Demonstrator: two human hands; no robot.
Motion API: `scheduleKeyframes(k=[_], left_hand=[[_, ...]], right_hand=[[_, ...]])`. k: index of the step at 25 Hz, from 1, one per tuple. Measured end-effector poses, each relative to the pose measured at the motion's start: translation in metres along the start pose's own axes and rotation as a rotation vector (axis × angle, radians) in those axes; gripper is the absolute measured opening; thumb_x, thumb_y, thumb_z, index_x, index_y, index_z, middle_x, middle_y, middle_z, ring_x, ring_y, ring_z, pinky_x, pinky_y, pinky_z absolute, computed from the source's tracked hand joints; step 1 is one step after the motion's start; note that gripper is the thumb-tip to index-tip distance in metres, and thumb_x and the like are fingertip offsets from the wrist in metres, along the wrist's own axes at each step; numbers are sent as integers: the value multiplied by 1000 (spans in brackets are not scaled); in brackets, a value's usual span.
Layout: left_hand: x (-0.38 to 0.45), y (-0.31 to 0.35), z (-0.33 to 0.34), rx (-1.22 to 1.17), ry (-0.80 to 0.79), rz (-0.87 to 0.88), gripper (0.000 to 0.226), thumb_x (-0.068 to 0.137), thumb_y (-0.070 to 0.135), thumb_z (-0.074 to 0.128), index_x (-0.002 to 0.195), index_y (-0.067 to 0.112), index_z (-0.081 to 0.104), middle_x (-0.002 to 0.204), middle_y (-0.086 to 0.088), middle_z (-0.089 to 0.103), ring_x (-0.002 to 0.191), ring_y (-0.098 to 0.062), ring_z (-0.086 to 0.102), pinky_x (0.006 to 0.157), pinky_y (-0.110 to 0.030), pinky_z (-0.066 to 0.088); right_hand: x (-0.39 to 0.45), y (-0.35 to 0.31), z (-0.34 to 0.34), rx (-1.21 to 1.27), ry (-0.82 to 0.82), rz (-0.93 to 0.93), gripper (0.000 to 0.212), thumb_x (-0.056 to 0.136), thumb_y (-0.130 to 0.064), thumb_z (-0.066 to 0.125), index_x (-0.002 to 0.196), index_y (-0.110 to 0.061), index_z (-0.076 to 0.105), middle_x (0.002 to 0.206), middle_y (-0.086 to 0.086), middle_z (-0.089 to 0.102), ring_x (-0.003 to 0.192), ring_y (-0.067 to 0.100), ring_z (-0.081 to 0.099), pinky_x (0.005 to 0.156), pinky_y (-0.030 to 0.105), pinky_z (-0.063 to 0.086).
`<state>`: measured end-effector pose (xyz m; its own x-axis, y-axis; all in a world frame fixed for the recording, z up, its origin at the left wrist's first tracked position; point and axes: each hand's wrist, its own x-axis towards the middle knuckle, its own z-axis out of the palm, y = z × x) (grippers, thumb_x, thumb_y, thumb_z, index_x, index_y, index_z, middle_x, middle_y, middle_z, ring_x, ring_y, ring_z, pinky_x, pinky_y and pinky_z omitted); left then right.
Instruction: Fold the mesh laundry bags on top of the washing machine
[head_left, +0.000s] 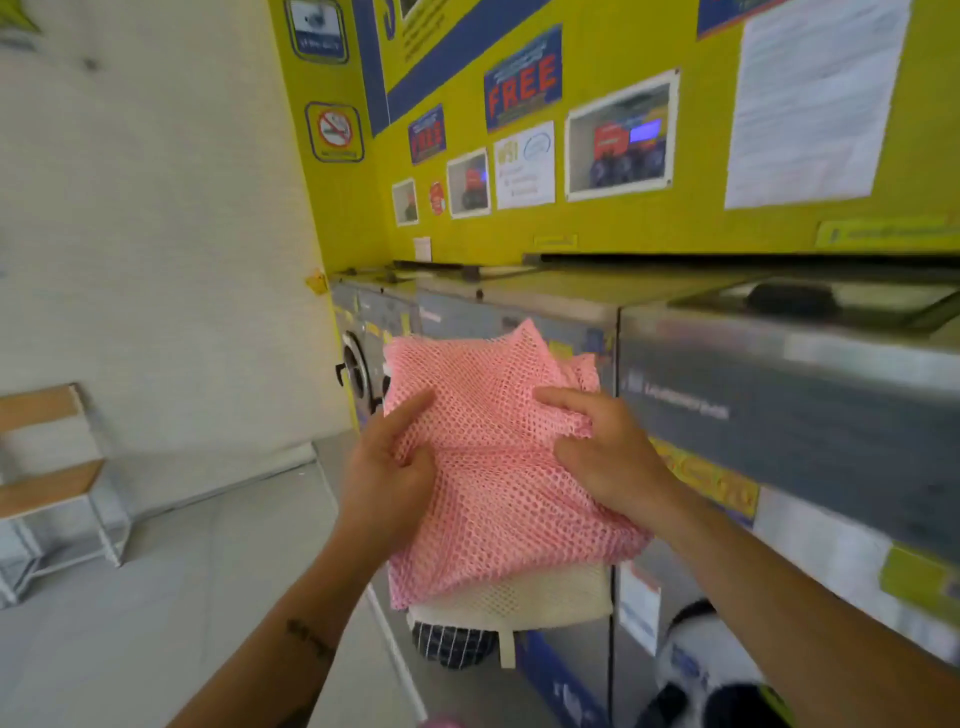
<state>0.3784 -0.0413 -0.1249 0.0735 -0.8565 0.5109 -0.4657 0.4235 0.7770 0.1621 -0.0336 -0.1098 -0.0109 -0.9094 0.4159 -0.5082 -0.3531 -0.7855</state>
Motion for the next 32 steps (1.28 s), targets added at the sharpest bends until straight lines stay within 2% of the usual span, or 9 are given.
scheduleKeyframes(k=[11, 14, 16, 20, 22, 25, 28, 30, 32], left_hand=[[-189, -251, -74, 112, -366, -627, 49, 94, 14, 47, 138, 37, 46, 150, -5, 41, 129, -29, 46, 105, -47, 41], [-223, -305, -58, 72, -402, -747, 48, 97, 11, 46, 140, 31, 45, 152, -4, 37, 98, -5, 54, 74, -11, 52], [-243, -354, -40, 72, -414, -850, 48, 97, 8, 46, 141, 28, 46, 149, -3, 37, 85, 2, 45, 66, -7, 42], [-293, -460, 6, 2, -415, -1008, 54, 91, 5, 50, 138, 31, 49, 149, 1, 44, 124, -19, 50, 100, -32, 48], [-319, -506, 28, -14, -406, -1052, 57, 89, 0, 49, 138, 28, 49, 149, 4, 44, 123, -4, 50, 95, -23, 49], [-349, -562, 55, -22, -416, -1127, 61, 89, -1, 47, 141, 30, 43, 152, 7, 38, 78, 24, 57, 62, -11, 51], [-374, -607, 72, -17, -426, -1179, 64, 90, 3, 49, 142, 37, 39, 156, 2, 29, 97, -8, 66, 62, -22, 57], [-384, -627, 78, 87, -475, -1231, 60, 89, 10, 54, 142, 36, 41, 157, -3, 28, 118, -22, 56, 78, -30, 59], [-388, -634, 80, 221, -511, -1245, 54, 87, 13, 57, 138, 27, 48, 150, -5, 40, 95, -11, 62, 72, -25, 56]], right_hand=[[-151, 113, 266, -131, -500, 468, 64, 76, 0, 52, 133, -29, 58, 136, -10, 46, 122, 11, 49, 83, 12, 44], [-168, 157, 309, -175, -635, 558, 66, 75, 5, 51, 135, -20, 57, 145, 1, 47, 134, 18, 43, 104, 22, 31], [-175, 199, 343, -197, -723, 605, 67, 76, 9, 50, 137, -17, 55, 147, 3, 46, 136, 18, 41, 104, 22, 29], [-199, 300, 414, -250, -838, 639, 68, 78, 11, 48, 138, -20, 53, 156, 6, 33, 140, 22, 37, 97, 19, 36], [-213, 343, 446, -253, -900, 655, 68, 81, 11, 49, 141, -21, 50, 158, 5, 28, 128, 22, 50, 82, 23, 53], [-231, 398, 488, -293, -947, 658, 67, 84, 7, 52, 141, -26, 48, 154, 5, 36, 82, 7, 61, 58, 25, 58], [-247, 453, 526, -344, -1008, 639, 68, 83, 5, 55, 140, -31, 48, 149, 8, 35, 73, 6, 58, 41, 13, 44], [-254, 483, 540, -357, -1087, 661, 73, 77, -1, 62, 140, -34, 47, 145, 6, 36, 91, 15, 61, 51, 18, 50], [-258, 499, 544, -357, -1116, 665, 73, 72, -11, 68, 139, -32, 47, 137, 9, 46, 103, 22, 61, 71, 26, 57]])
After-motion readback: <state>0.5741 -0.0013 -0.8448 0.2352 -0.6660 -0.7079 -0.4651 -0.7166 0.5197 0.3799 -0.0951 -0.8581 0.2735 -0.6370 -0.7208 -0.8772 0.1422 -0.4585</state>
